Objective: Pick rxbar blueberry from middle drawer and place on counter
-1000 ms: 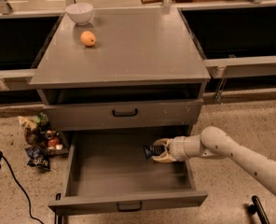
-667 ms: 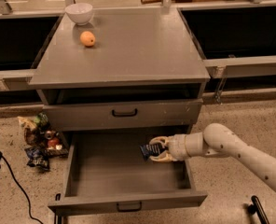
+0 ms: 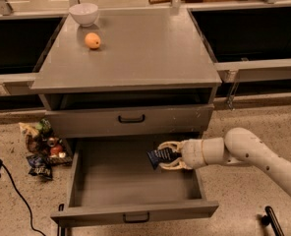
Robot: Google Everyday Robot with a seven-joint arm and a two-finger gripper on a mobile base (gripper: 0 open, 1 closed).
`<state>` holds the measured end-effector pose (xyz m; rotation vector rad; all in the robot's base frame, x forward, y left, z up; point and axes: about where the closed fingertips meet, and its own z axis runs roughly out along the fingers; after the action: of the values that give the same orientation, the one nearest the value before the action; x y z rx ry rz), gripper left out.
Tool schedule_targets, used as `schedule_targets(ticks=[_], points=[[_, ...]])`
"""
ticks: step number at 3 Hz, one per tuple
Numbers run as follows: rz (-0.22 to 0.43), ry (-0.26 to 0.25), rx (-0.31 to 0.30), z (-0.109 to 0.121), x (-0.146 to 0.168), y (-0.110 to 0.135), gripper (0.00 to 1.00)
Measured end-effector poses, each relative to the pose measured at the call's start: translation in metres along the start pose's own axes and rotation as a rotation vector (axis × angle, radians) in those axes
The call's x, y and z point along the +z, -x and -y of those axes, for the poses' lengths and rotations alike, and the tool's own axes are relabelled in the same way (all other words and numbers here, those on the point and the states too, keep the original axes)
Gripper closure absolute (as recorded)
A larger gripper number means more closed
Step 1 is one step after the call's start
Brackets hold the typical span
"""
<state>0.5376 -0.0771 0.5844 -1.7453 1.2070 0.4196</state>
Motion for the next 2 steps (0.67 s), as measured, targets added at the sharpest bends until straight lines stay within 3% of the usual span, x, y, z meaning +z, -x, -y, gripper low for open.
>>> schedule_targets(ticks=[1,2], points=[[0.021,-0.032,-0.083,0.017,-0.03,0.028,1.0],[0.061,-0.073,-0.216,0.032,-0.077,0.075,1.0]])
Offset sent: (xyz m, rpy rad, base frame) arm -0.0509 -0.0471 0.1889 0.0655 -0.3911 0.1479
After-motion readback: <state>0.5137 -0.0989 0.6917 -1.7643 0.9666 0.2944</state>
